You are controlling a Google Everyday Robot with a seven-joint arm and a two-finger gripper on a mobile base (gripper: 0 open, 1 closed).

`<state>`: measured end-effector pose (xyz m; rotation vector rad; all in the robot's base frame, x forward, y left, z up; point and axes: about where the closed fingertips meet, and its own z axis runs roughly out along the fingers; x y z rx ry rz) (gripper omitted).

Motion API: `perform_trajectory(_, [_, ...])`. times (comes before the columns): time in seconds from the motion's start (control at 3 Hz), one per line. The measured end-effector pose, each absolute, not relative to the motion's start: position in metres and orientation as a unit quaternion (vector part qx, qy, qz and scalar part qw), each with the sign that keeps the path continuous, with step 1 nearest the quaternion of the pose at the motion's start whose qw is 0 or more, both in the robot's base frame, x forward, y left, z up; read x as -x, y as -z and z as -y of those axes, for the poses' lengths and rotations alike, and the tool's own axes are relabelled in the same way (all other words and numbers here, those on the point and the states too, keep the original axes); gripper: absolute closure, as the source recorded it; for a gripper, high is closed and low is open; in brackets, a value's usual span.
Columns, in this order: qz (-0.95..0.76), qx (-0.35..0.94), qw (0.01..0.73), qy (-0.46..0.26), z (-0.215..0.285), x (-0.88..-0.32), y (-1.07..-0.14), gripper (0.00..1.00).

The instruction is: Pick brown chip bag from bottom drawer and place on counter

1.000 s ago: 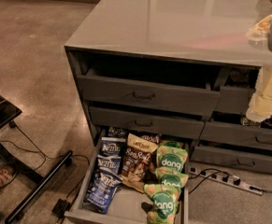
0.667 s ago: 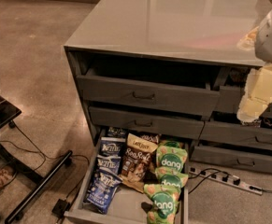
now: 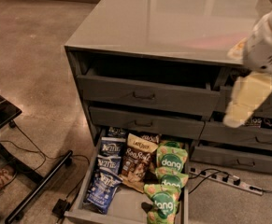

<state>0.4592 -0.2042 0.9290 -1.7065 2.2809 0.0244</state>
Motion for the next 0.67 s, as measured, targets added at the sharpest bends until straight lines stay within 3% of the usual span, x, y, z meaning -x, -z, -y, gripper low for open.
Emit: perform_trajectory(0.67, [-0.863,0.452,0.129,-0.184,0.162,-0.452,-0.784,0.0])
